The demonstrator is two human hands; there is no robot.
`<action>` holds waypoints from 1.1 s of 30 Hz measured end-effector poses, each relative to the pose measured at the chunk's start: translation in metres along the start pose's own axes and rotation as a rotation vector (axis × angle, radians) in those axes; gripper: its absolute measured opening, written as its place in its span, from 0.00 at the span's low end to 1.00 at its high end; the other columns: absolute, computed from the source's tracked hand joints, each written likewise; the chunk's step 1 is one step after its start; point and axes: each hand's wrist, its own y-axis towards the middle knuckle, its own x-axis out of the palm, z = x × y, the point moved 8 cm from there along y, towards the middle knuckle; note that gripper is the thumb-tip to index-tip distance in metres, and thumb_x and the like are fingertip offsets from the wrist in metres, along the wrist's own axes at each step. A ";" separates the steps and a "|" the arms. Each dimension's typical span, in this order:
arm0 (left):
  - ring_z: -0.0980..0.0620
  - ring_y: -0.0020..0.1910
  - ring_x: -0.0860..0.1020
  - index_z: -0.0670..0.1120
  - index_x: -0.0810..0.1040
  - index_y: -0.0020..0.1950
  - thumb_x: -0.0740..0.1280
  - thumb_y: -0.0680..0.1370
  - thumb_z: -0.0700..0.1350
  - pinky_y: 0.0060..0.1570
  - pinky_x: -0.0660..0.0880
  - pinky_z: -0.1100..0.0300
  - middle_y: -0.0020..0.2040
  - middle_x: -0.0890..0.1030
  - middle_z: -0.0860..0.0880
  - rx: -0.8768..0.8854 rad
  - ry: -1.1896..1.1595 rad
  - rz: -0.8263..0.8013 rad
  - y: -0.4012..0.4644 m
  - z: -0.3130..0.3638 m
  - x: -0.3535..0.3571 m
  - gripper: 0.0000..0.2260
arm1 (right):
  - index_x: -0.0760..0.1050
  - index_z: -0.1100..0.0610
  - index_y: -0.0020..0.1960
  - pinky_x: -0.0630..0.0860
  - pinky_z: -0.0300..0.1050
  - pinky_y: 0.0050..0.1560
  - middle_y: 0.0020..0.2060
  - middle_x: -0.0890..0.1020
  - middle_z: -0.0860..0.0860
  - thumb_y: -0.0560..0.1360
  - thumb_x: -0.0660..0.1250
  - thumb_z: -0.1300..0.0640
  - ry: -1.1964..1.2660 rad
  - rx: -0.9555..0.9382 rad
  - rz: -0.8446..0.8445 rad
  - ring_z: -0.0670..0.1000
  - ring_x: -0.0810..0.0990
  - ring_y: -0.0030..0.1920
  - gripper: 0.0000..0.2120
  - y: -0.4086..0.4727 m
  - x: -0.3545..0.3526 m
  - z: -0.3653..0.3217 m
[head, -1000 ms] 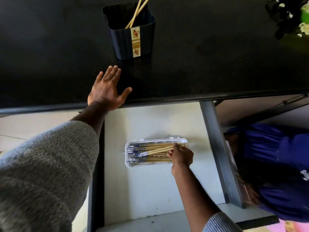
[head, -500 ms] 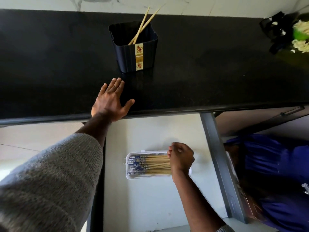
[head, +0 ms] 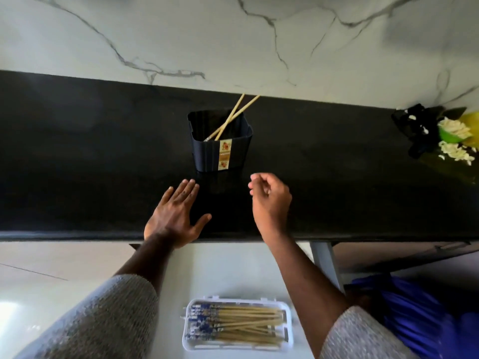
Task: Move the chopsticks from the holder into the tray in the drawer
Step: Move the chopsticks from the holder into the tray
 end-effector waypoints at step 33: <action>0.53 0.81 0.43 0.46 0.50 0.82 0.47 0.78 0.70 0.79 0.45 0.50 0.82 0.48 0.49 0.015 -0.047 -0.001 -0.001 0.001 -0.003 0.40 | 0.82 0.56 0.48 0.73 0.44 0.47 0.42 0.81 0.50 0.70 0.79 0.55 0.064 0.460 -0.205 0.50 0.78 0.50 0.10 0.178 0.104 -0.042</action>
